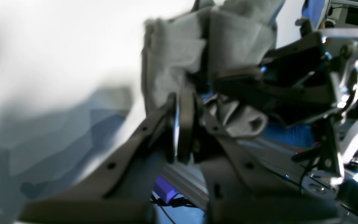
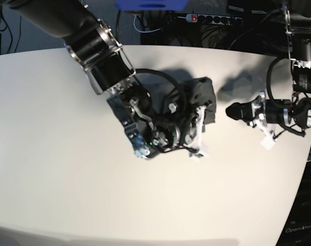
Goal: Fold the T-shirt properly
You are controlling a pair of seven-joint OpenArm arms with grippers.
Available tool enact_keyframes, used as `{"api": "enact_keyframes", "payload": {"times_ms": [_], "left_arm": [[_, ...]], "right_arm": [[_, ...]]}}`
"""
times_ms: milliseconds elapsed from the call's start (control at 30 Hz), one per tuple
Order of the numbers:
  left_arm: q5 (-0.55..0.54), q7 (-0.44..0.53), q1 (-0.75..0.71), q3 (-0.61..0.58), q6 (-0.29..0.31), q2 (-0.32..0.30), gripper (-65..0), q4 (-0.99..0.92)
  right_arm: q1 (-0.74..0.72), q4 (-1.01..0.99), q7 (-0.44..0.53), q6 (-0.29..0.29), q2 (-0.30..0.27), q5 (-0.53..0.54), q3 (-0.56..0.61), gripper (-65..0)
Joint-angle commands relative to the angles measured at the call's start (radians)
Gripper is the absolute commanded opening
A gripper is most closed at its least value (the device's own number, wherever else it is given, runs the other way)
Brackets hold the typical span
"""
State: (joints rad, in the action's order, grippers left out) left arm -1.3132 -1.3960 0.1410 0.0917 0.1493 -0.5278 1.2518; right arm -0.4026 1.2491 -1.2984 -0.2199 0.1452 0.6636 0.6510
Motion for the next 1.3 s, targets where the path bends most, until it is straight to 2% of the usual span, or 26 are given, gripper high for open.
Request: {"api": "enact_keyframes", "payload": {"times_ms": [0,100,200,300,433,467,733,933,1067,1267], "left_arm": [[-0.025,0.000,0.018,0.007,0.000,-0.018,-63.0,0.016],[0.001,0.000,0.019,0.007,0.000,-0.016,-63.0,0.016],[0.045,0.000,0.019,0.009,0.000,-0.013,-63.0,0.016],[0.053,0.000,0.018,0.009,0.000,-0.004,-63.0,0.016],[0.053,0.000,0.018,0.009,0.000,-0.002,-63.0,0.016],[0.053,0.000,0.018,0.009,0.000,-0.002,-63.0,0.016],[0.053,0.000,0.026,0.009,0.000,-0.007,-63.0,0.016],[0.051,0.000,0.058,0.009,0.000,-0.027,-63.0,0.015],[0.051,0.000,0.064,0.009,0.000,-0.030,-63.0,0.015],[0.051,0.000,0.065,0.009,0.000,-0.030,-63.0,0.015]], "right_arm": [[-0.028,0.048,0.004,0.015,0.012,0.028,0.013,-64.3],[-0.035,0.085,-0.014,0.080,0.012,0.049,0.040,-64.3],[-0.054,0.090,-0.020,0.089,0.012,0.111,0.042,-64.3],[-0.065,0.091,-0.019,0.096,0.012,0.123,0.069,-64.3],[-0.074,0.091,-0.013,0.230,0.012,0.123,0.123,-64.3],[-0.074,0.091,-0.011,0.242,0.012,0.123,0.128,-64.3],[-0.058,0.091,-0.010,0.247,0.012,0.120,0.131,-64.3],[-0.042,0.087,0.042,0.251,0.012,0.120,0.131,-64.3],[-0.015,0.087,0.092,0.310,0.012,0.121,0.131,-64.3],[0.024,0.085,0.164,0.313,0.012,0.121,0.131,-64.3]]}}
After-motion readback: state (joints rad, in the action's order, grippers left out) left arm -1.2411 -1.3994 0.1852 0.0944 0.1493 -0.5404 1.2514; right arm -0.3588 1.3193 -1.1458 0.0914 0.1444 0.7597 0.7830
